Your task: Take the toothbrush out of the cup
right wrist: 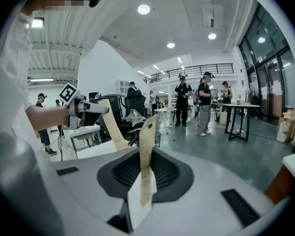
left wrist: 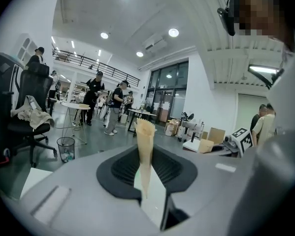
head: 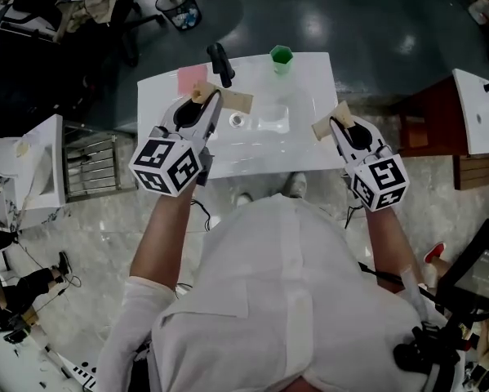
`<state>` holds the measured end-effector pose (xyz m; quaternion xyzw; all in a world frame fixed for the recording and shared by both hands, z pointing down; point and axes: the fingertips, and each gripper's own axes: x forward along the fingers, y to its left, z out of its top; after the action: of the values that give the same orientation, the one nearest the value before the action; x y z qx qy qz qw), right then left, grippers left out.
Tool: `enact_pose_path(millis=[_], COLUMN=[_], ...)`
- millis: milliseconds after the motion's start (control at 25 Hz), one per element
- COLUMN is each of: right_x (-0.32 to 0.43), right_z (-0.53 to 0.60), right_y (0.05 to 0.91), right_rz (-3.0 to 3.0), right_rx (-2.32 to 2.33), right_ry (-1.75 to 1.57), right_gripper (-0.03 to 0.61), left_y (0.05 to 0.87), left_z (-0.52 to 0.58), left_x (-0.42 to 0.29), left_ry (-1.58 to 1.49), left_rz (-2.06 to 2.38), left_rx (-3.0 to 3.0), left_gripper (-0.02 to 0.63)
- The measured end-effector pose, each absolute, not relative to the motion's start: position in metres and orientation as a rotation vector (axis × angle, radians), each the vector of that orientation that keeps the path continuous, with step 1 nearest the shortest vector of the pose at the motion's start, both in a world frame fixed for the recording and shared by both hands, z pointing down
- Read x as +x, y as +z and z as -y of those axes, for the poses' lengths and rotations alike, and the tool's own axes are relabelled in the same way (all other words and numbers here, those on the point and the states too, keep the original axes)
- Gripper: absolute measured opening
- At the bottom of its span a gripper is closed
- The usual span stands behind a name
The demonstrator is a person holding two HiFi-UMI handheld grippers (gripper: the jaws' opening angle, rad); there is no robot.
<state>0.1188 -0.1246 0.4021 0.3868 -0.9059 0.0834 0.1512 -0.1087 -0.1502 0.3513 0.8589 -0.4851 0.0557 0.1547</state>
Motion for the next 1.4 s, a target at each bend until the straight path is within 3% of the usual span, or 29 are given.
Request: enact_pose_path(millis=[1400], right_x=[0.003], right_z=[0.0], right_y=[0.4], right_rz=[2.538], right_rx=[1.175], right_ry=[0.178], right_gripper=[0.051], left_y=[0.388], left_z=[-0.019], left_x=[-0.158], left_ry=[0.338], left_rz=[1.029], left_rx=[2.682], left_gripper=[0.08])
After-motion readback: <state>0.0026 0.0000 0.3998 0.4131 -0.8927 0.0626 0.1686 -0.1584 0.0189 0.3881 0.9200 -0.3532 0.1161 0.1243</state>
